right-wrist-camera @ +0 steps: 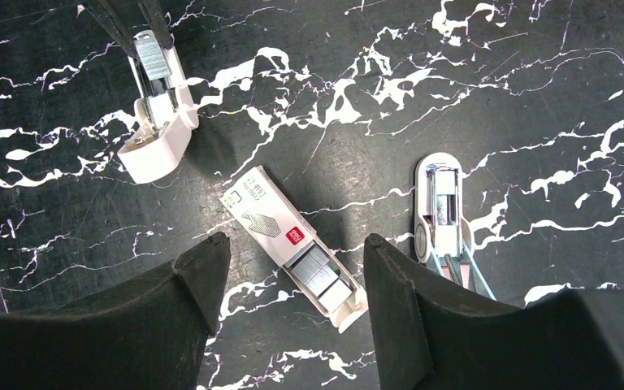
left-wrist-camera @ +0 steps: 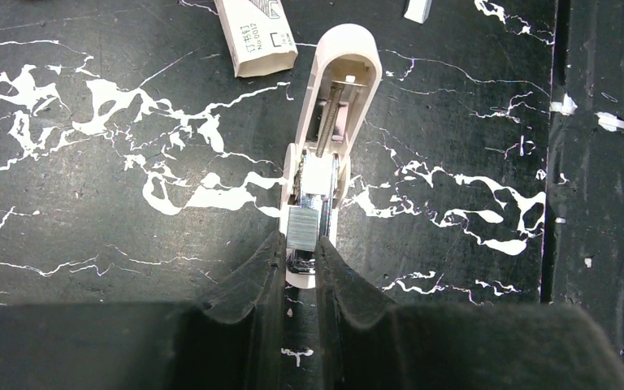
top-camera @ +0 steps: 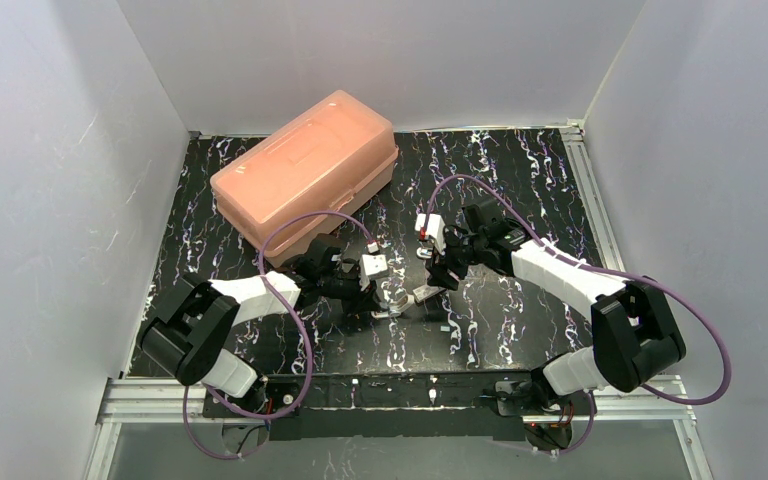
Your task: Load the staples into the stapler
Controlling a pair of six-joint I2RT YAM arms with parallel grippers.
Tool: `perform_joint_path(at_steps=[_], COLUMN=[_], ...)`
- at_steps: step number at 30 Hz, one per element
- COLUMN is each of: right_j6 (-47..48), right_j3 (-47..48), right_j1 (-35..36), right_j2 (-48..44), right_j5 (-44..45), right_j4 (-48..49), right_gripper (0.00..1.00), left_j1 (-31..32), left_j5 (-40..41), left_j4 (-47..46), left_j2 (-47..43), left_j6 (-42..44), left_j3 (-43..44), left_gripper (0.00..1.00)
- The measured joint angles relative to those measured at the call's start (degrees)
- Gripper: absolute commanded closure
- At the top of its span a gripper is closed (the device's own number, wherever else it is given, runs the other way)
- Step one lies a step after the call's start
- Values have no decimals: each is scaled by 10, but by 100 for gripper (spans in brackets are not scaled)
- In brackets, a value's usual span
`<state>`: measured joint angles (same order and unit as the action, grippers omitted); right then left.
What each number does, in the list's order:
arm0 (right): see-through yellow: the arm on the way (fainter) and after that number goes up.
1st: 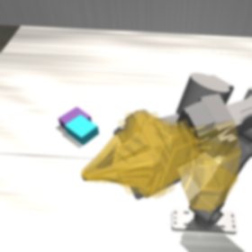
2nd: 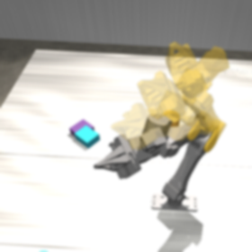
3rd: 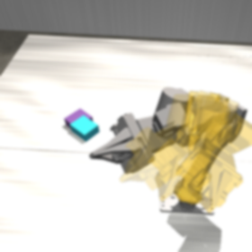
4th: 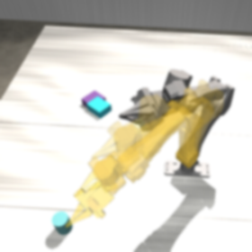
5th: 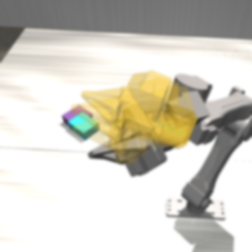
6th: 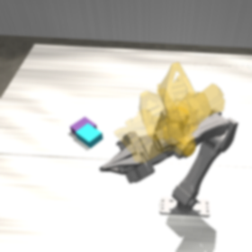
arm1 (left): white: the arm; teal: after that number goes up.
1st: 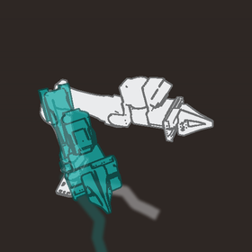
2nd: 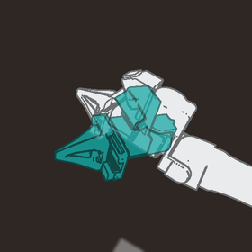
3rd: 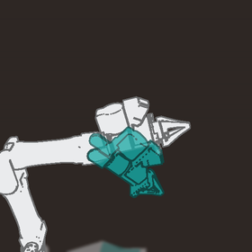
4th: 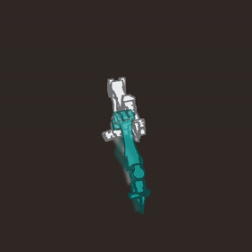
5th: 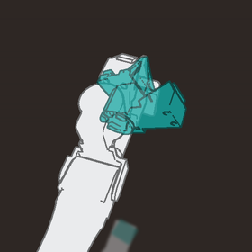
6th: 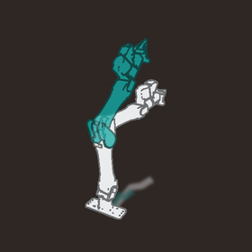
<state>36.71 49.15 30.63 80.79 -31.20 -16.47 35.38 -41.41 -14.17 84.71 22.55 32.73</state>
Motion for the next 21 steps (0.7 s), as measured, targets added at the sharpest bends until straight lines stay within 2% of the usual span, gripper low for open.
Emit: perform_joint_path(at_steps=[21], right_j6=[3], right_j3=[-1], right_j1=[-2], right_j2=[0], right_j5=[2], right_j4=[0], right_gripper=[32], left_j1=[0], left_j5=[3], left_j4=[5], left_j2=[4], left_j6=[5], left_j3=[0], left_gripper=[100])
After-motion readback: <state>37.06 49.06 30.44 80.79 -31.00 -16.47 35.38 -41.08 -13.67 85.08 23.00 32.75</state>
